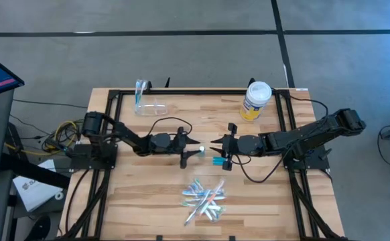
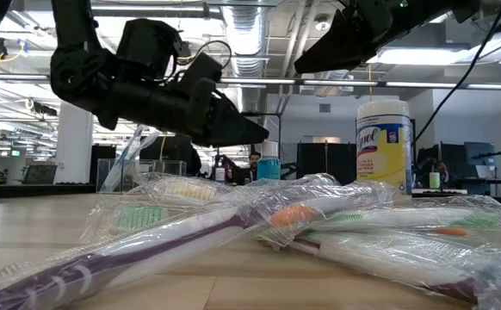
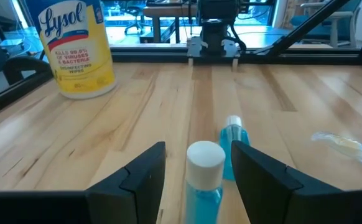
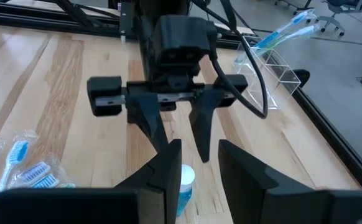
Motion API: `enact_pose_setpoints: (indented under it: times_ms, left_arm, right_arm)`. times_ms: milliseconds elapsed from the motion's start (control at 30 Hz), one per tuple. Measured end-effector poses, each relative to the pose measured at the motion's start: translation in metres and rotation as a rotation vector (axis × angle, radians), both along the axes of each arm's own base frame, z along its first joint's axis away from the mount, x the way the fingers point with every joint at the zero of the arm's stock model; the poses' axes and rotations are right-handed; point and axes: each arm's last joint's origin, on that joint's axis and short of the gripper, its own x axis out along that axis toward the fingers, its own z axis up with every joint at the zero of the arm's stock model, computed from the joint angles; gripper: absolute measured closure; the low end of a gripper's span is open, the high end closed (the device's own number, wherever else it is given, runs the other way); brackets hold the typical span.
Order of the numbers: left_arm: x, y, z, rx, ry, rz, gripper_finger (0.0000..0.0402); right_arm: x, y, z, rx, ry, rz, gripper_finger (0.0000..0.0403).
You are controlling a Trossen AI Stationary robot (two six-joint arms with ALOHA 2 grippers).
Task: Pick & Place toothbrushing station
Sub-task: Put the blue mouthwash into the transparent organizer
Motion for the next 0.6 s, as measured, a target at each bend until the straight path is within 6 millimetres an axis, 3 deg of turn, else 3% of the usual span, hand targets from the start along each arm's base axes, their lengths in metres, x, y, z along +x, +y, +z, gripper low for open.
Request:
enact_pose_setpoints:
  times_ms: [600]
  left_arm:
    - [0.005, 0.0, 0.0012, -0.001, -0.01, -0.001, 0.0224]
  right_arm:
    - [0.0, 0.0, 0.0, 0.0, 0.0, 0.0, 0.0306]
